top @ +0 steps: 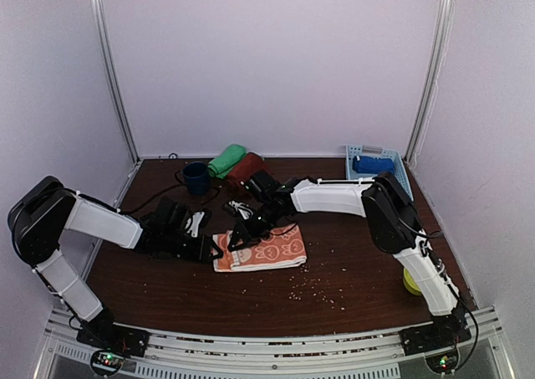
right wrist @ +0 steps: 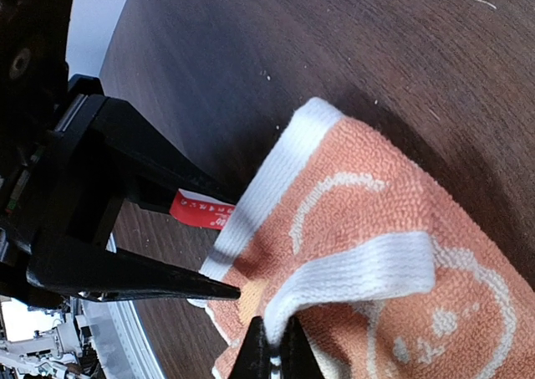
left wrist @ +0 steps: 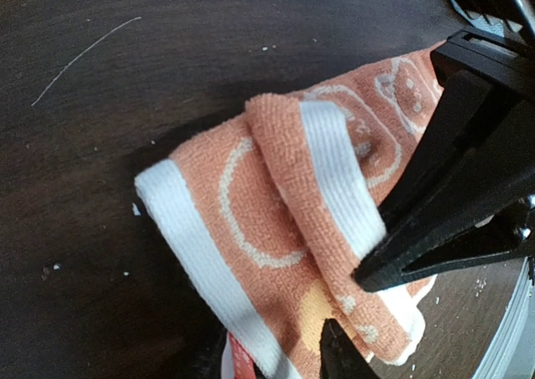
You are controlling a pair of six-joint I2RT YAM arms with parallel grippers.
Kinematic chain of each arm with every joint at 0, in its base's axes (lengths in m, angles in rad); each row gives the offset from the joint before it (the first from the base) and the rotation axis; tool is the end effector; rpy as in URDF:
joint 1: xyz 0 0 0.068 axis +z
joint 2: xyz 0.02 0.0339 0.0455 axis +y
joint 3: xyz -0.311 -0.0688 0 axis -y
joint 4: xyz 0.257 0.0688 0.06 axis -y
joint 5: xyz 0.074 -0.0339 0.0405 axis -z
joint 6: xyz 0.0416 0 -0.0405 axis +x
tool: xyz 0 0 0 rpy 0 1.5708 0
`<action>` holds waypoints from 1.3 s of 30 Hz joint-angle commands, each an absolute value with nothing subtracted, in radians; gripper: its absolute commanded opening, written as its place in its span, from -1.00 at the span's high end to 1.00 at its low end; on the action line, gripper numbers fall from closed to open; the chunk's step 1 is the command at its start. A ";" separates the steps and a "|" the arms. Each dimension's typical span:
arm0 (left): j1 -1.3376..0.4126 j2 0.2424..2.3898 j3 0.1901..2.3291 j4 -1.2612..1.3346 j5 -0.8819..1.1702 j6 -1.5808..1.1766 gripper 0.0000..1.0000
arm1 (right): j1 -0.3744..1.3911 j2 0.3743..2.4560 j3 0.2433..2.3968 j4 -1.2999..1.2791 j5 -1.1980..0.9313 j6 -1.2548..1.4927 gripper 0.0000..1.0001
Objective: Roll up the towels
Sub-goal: Fold the towel at the center of the board.
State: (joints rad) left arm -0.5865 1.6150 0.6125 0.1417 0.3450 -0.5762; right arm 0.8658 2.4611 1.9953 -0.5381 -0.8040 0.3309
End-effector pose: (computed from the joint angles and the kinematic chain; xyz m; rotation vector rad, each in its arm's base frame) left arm 0.2391 -0.1758 0.1541 0.1803 2.5843 -0.9027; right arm 0.3489 0.4562 0.1606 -1.0644 2.5845 1.4296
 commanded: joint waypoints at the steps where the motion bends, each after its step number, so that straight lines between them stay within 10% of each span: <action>1: -0.594 1.629 0.578 0.094 0.339 -0.584 0.28 | 0.875 2.476 2.028 -0.499 -0.803 0.358 1.00; 39: -0.574 1.373 0.479 -0.108 0.124 -0.679 0.29 | 0.896 2.507 2.062 -0.443 -0.843 0.414 1.00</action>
State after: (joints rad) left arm -0.5850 1.3270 0.4797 -0.0582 0.1688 -0.6479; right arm 0.8864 2.5008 2.0377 -0.4717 -0.8196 0.4007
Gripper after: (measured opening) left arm 0.375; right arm 0.027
